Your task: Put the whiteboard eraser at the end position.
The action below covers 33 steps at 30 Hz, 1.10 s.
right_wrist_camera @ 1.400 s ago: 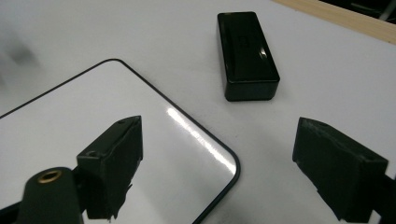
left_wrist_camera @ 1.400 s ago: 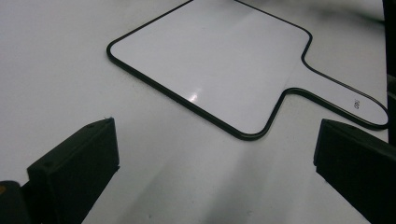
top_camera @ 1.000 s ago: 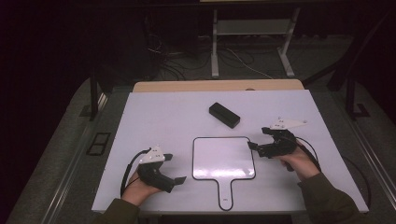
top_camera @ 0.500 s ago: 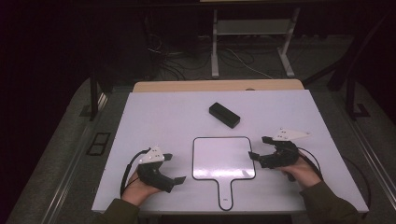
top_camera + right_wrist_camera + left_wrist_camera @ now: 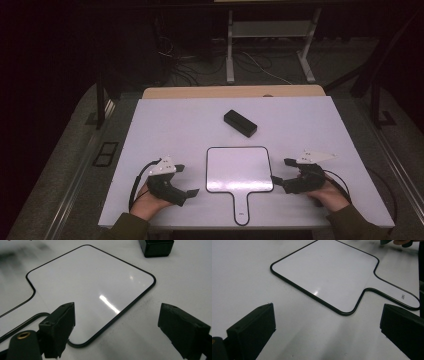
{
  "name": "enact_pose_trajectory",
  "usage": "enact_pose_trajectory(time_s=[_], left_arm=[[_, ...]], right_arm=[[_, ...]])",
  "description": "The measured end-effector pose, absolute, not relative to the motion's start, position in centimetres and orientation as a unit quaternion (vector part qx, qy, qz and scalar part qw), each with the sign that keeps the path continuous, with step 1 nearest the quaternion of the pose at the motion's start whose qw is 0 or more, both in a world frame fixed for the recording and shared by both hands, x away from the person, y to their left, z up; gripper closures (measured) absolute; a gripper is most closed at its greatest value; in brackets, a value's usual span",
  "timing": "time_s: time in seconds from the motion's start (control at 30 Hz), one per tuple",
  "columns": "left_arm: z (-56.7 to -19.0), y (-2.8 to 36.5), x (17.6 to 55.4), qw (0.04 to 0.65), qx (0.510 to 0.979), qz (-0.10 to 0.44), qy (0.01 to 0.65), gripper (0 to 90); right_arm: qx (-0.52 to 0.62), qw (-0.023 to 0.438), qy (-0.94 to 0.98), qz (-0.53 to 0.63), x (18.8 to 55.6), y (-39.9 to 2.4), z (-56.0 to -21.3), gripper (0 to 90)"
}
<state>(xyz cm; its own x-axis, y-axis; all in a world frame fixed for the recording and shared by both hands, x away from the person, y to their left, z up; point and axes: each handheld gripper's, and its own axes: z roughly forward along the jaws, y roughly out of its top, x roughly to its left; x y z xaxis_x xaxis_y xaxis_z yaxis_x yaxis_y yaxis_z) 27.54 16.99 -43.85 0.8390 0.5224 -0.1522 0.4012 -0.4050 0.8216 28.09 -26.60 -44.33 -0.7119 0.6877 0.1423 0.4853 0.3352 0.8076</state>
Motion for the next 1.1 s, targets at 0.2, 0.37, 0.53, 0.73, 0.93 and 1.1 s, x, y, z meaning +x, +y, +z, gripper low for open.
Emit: enact_pose_trajectory(time_s=[0.2,0.37,0.53,0.73,0.93,1.1], left_arm=[[-43.9,17.0,27.5,0.471,0.835,0.064,0.278,0.0],[-43.8,17.0,27.5,0.469,0.837,0.065,0.275,0.0],[-43.8,17.0,27.5,0.469,0.837,0.066,0.275,0.0],[-43.8,17.0,27.5,0.468,0.837,0.066,0.275,0.0],[-43.9,17.1,27.5,0.468,0.837,0.066,0.276,0.0],[-43.9,17.1,27.6,0.467,0.838,0.065,0.276,0.0]], right_arm=[[0.364,0.113,0.81,0.446,27.2,-27.4,-44.5,13.0],[0.365,0.113,0.809,0.447,26.7,-28.0,-44.5,13.0],[0.368,0.116,0.809,0.443,26.3,-28.7,-44.6,13.0],[0.375,0.114,0.807,0.442,25.9,-29.5,-44.7,13.0],[0.378,0.111,0.807,0.439,25.8,-30.0,-44.9,13.0],[0.378,0.109,0.807,0.44,25.8,-30.1,-44.9,13.0]])
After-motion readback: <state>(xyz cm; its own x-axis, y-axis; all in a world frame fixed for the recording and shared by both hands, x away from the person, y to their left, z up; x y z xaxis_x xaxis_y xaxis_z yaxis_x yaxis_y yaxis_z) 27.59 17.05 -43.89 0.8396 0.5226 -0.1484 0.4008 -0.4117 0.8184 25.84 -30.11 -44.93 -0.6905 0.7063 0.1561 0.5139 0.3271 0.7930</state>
